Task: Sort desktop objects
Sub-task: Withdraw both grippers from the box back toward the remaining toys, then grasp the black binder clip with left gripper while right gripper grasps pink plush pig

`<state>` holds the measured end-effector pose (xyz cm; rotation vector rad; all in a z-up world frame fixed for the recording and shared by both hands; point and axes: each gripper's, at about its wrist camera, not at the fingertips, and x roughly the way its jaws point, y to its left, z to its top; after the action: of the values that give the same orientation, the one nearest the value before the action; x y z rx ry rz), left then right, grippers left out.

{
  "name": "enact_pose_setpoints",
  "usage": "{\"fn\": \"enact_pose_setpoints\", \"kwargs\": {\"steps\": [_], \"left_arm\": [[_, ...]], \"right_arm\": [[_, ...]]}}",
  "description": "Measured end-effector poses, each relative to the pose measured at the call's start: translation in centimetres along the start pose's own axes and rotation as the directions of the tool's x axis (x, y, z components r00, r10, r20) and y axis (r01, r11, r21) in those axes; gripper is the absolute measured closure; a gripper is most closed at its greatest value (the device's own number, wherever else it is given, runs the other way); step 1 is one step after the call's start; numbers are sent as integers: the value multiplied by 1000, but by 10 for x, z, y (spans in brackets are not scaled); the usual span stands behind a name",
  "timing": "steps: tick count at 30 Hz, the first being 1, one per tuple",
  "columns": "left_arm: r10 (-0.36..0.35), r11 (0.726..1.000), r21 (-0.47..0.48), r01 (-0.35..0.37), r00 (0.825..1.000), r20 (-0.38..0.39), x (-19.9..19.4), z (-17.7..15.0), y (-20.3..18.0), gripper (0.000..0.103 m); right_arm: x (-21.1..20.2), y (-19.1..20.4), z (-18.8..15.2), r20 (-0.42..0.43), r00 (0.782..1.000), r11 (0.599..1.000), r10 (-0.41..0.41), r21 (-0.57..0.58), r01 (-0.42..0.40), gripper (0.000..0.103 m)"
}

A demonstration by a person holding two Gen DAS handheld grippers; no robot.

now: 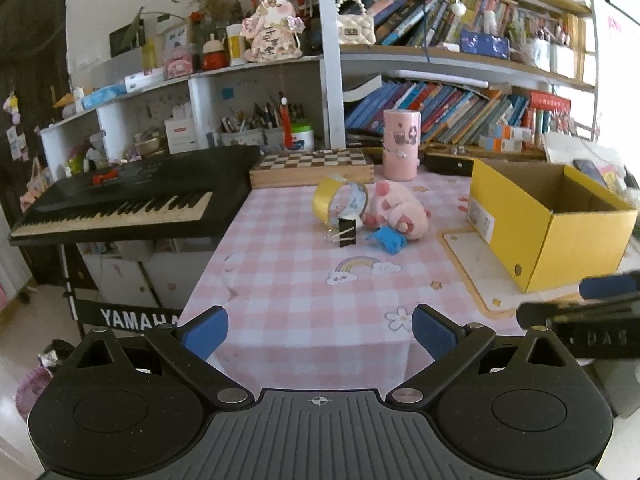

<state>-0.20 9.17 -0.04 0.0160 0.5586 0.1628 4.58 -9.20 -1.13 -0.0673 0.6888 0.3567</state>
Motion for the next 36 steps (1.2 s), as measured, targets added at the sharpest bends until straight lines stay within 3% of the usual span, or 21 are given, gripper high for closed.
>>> {"fn": "enact_pose_setpoints", "kwargs": {"steps": [3, 9, 24, 29, 36], "left_arm": [[-24, 999, -36, 24, 1000, -2, 6, 4, 3, 3], [-44, 999, -23, 44, 999, -12, 23, 8, -2, 3], [9, 998, -54, -11, 999, -48, 90, 42, 2, 3], [-25, 999, -33, 22, 995, -100, 117, 52, -8, 3], [29, 1000, -4, -29, 993, -119, 145, 69, -22, 3]], "right_arm": [[-3, -1, 3, 18, 999, 1000, -26, -5, 27, 22], [9, -6, 9, 9, 999, 999, -33, -1, 33, 22], [85, -13, 62, -16, 1000, 999, 9, -34, -10, 22], [112, -24, 86, -23, 999, 998, 26, -48, -27, 22], [144, -41, 114, -24, 997, 996, 76, -50, -77, 22]]}}
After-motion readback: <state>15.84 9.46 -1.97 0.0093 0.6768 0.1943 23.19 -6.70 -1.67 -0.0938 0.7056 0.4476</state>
